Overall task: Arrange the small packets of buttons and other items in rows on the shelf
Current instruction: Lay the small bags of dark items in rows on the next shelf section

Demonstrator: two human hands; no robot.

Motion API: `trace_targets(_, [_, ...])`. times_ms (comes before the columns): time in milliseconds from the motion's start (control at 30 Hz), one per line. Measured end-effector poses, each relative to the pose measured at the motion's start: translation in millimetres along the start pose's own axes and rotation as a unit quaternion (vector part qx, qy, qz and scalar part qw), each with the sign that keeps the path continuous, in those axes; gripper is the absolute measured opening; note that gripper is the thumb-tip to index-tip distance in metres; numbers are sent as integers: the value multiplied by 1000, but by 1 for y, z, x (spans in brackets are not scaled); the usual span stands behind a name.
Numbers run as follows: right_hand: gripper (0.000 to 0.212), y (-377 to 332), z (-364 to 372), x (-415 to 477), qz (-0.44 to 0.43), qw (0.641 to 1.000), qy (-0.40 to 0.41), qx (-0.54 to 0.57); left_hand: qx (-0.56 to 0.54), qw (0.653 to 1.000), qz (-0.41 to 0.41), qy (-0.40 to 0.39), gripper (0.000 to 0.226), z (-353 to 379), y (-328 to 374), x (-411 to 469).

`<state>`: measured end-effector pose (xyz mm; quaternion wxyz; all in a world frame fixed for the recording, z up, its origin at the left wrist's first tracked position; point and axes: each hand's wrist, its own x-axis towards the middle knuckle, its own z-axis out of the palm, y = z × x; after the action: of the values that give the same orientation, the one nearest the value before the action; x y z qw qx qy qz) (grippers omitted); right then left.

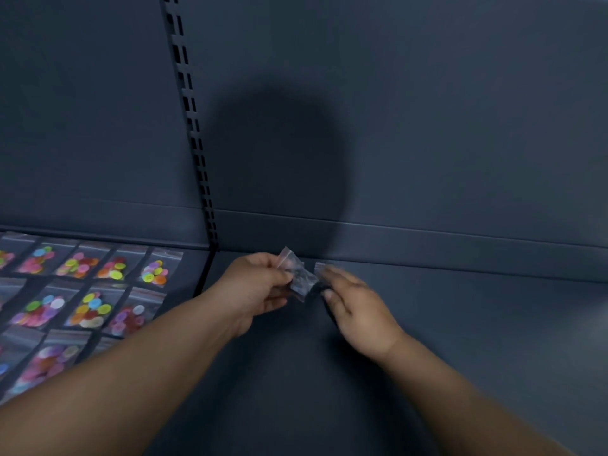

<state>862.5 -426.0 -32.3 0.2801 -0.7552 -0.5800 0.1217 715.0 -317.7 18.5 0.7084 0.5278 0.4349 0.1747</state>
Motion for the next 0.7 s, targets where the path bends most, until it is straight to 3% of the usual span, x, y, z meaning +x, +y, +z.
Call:
trace_targets(100, [23, -17, -9, 6, 110, 955, 68, 268, 48, 999, 22, 2, 13, 6, 0, -1])
trace_targets(200, [7, -34, -24, 7, 115, 909, 29, 399, 73, 996, 45, -9, 13, 14, 1, -1])
trace_targets(300, [14, -37, -31, 4, 126, 903, 9, 411, 89, 993, 71, -26, 13, 23, 2, -3])
trace_targets(500, [21, -19, -42, -8, 227, 886, -8, 405, 117, 988, 97, -18, 16, 42, -4, -1])
trace_targets(700, [24, -7, -52, -17, 250, 844, 3, 474, 84, 993, 10, -86, 25, 55, -10, -1])
